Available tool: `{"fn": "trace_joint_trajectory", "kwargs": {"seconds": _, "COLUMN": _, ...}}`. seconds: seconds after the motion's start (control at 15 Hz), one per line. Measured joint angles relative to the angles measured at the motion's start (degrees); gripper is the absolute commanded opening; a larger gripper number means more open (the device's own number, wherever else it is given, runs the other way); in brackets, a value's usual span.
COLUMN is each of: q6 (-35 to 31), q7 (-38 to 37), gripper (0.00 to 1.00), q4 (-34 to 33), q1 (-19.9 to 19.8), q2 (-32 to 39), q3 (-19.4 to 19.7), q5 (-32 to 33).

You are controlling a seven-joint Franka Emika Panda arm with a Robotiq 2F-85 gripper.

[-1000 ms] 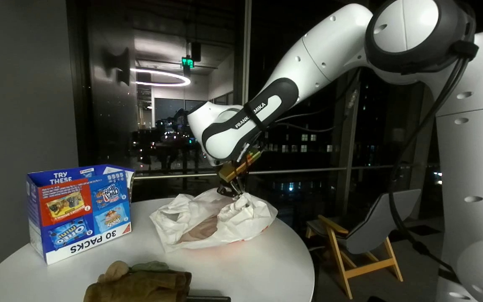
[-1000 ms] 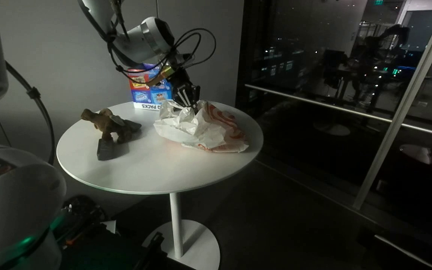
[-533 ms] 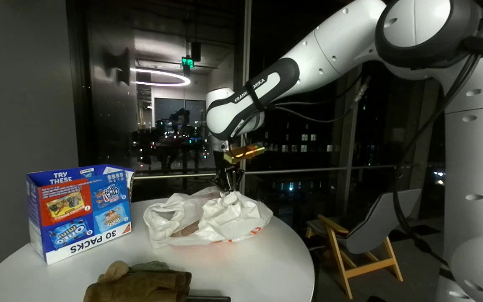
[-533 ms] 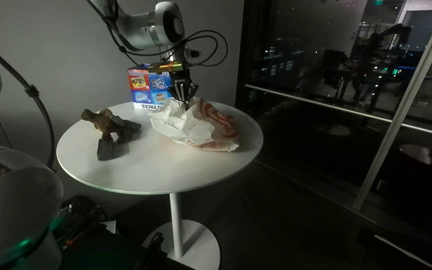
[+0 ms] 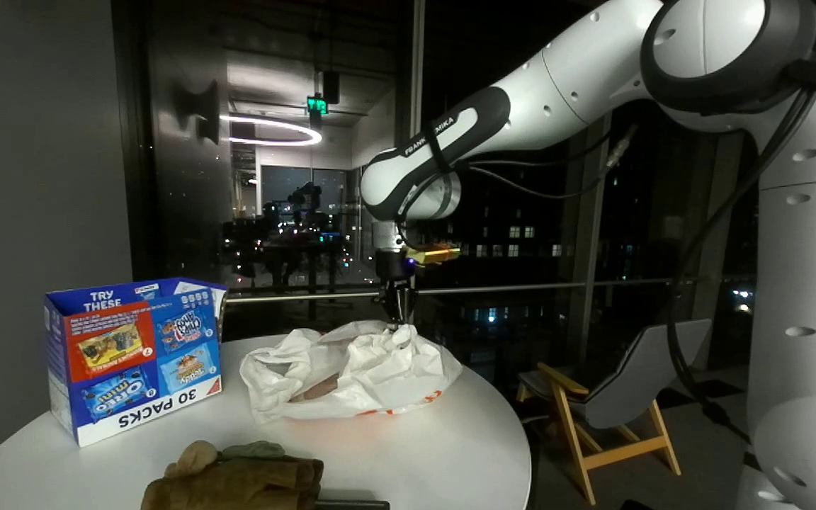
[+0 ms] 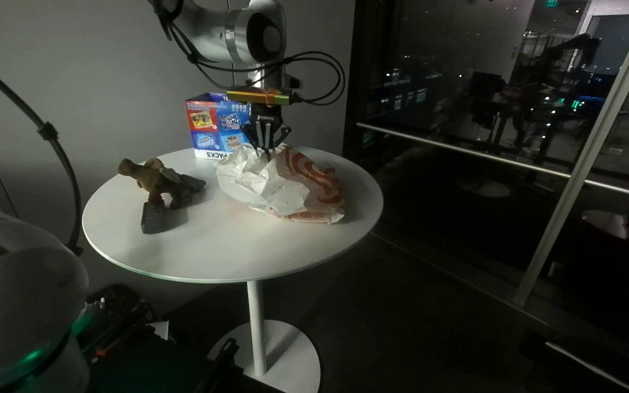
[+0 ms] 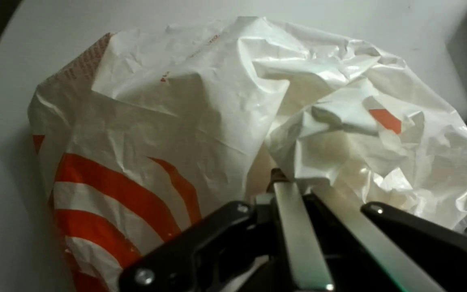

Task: Move the plastic bag to the left and put the toy moose and eraser inside the plastic bag

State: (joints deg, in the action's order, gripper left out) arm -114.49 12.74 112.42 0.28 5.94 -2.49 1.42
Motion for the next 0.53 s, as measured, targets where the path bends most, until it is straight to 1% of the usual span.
{"fn": "trace_joint_trajectory", "kwargs": {"seconds": 0.33, "q6": 12.12, "q7": 0.18, "gripper": 0.76, "q4": -0.19, "q1": 0.47, "q2": 0.03, "q3": -0.07, "q5": 3.22}}
{"fn": "trace_joint_trajectory", "kwargs": {"seconds": 0.47, "q6": 13.39, "q7": 2.09, "gripper": 0.89, "q4": -0.16, "q1": 0.83, "q2": -0.07, "q3": -0.56, "q5": 2.67}}
{"fn": "trace_joint_trajectory", "kwargs": {"seconds": 0.53, "q6": 13.39, "q7": 3.86, "gripper": 0.98, "q4": -0.16, "q1": 0.99, "q2": -0.29, "q3": -0.9, "q5": 1.3}}
